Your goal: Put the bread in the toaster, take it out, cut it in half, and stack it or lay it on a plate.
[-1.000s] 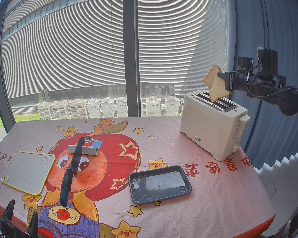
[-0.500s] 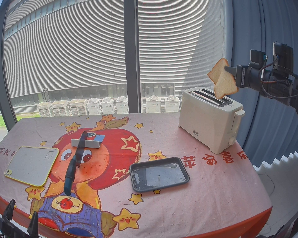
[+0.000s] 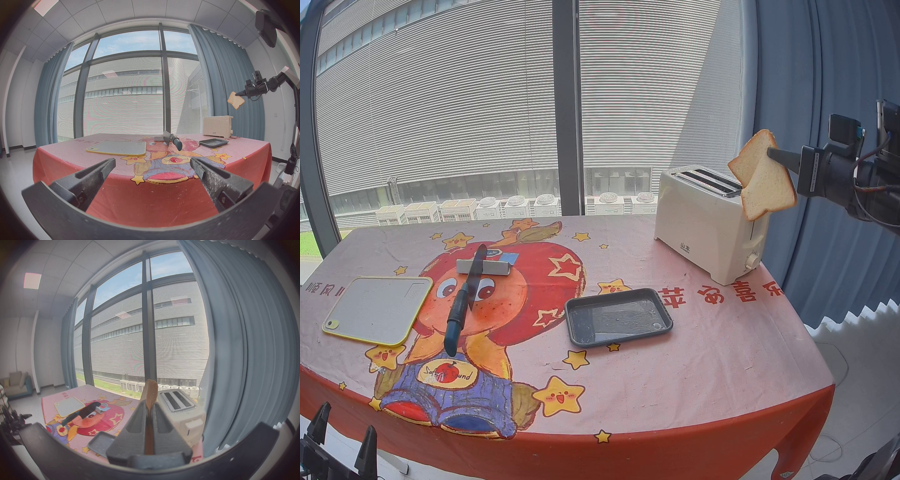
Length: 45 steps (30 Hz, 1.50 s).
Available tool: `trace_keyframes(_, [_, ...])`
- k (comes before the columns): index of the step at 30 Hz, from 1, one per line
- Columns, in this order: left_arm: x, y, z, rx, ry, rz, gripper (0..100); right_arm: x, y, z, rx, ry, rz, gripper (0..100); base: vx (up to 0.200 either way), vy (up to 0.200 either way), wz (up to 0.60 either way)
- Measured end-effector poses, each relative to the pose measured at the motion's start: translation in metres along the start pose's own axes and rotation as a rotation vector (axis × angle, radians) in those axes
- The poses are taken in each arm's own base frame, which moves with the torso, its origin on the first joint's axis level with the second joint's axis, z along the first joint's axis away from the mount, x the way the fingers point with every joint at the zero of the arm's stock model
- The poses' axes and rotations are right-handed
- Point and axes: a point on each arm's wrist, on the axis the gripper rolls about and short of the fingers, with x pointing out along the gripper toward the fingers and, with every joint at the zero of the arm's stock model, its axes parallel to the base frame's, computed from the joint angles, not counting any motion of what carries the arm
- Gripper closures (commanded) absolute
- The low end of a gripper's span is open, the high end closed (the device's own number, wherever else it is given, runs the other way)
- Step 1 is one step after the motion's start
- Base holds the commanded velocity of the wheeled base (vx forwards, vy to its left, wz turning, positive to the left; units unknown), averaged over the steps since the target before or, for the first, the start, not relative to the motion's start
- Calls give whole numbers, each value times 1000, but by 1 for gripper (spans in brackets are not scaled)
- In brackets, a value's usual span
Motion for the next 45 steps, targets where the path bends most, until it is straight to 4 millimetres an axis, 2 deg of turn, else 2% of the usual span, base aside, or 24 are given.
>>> trace_keyframes(9, [0, 0, 0, 0, 0, 0, 0, -20, 4, -18, 58, 49, 40, 100, 0, 0, 0])
trace_keyframes(14, [0, 0, 0, -1, 0, 0, 0, -30, 10, -28, 89, 74, 68, 100, 0, 200, 0])
trace_keyframes(20, [0, 0, 0, -1, 0, 1, 0, -50, 26, -32, 219, 79, 143, 100, 0, 200, 0])
trace_keyframes(25, [0, 0, 0, 0, 0, 1, 0, -65, 36, -42, 233, 104, 195, 100, 0, 200, 0])
trace_keyframes(36, [0, 0, 0, -1, 0, 1, 0, -81, 37, -63, 229, -59, 252, 100, 0, 200, 0])
trace_keyframes(45, [0, 0, 0, 0, 0, 0, 0, -86, 44, -74, 212, -57, 291, 100, 0, 200, 0])
